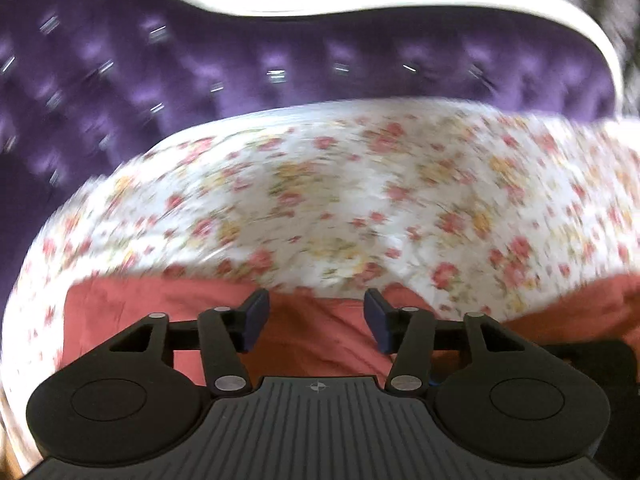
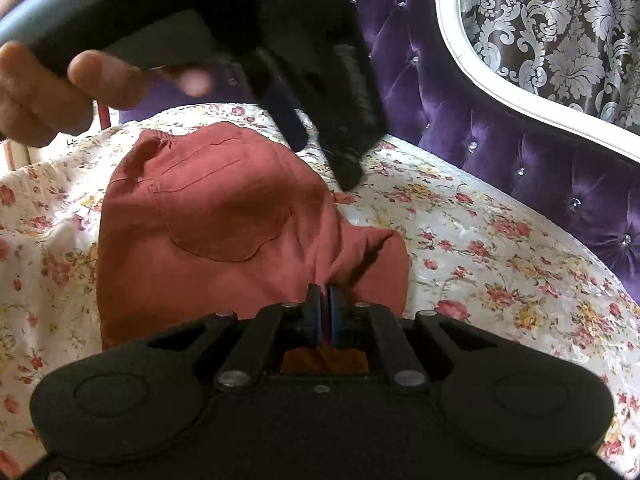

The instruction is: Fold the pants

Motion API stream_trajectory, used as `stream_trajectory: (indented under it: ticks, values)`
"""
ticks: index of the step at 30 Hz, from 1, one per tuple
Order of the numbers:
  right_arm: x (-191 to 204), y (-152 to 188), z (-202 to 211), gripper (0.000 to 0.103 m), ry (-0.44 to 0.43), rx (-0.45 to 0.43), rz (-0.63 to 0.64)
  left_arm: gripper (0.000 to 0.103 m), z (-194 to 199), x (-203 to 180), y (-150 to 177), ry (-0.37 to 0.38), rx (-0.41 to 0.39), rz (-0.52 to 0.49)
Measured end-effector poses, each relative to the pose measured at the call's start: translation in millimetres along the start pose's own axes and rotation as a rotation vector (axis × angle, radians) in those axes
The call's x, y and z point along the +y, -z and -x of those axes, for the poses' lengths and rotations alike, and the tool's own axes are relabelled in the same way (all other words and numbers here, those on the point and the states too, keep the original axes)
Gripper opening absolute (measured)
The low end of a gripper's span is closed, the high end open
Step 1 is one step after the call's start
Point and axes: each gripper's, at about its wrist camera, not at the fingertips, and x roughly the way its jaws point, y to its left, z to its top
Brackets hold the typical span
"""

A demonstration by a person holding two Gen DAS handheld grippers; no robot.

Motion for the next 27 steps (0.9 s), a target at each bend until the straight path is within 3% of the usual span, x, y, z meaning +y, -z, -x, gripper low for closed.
stream_trajectory:
  ticks: [5,9,10,11,12,13,16,18,20,23,27]
  values:
    - [8,1,2,0.013,0.031,-0.011,0.015,0.052,-16,-37,2,-0.035,0.048,-0.229]
    - [13,5,3,0.014,0.052,-0.025,0.012,0.052,-24,-49,5,-0.025,0.084,-0.315]
    - [13,5,3,0.014,0.054,-0.029,0.005,0.048,-28,-51,4,-0.038,0.102,-0.318]
    - [12,5,4,0.014,0.056,-0.032,-0.003,0.041,-33,-51,3,-0.056,0.124,-0.308]
    - [12,6,4,0.014,0.057,-0.036,-0.009,0.019,-39,-49,2,-0.069,0.155,-0.288]
    - [12,6,5,0.014,0.058,-0.040,-0.014,0.010,-45,-45,1,-0.069,0.189,-0.250]
    - [11,6,4,0.016,0.080,-0.049,-0.017,0.007,-49,-26,-1,-0.034,0.184,-0.050]
    - [11,6,9,0.018,0.113,-0.069,-0.021,0.006,-38,-18,3,-0.057,0.096,0.054]
    - [9,4,18,0.018,0.126,-0.088,-0.022,0.006,-26,-19,8,-0.085,0.021,0.080]
    - [-11,3,46,0.019,0.091,-0.125,-0.063,0.006,-20,-26,17,-0.124,0.001,0.047]
    - [-64,4,78,0.037,0.078,-0.124,-0.139,0.006,-11,-22,21,-0.131,-0.043,0.044]
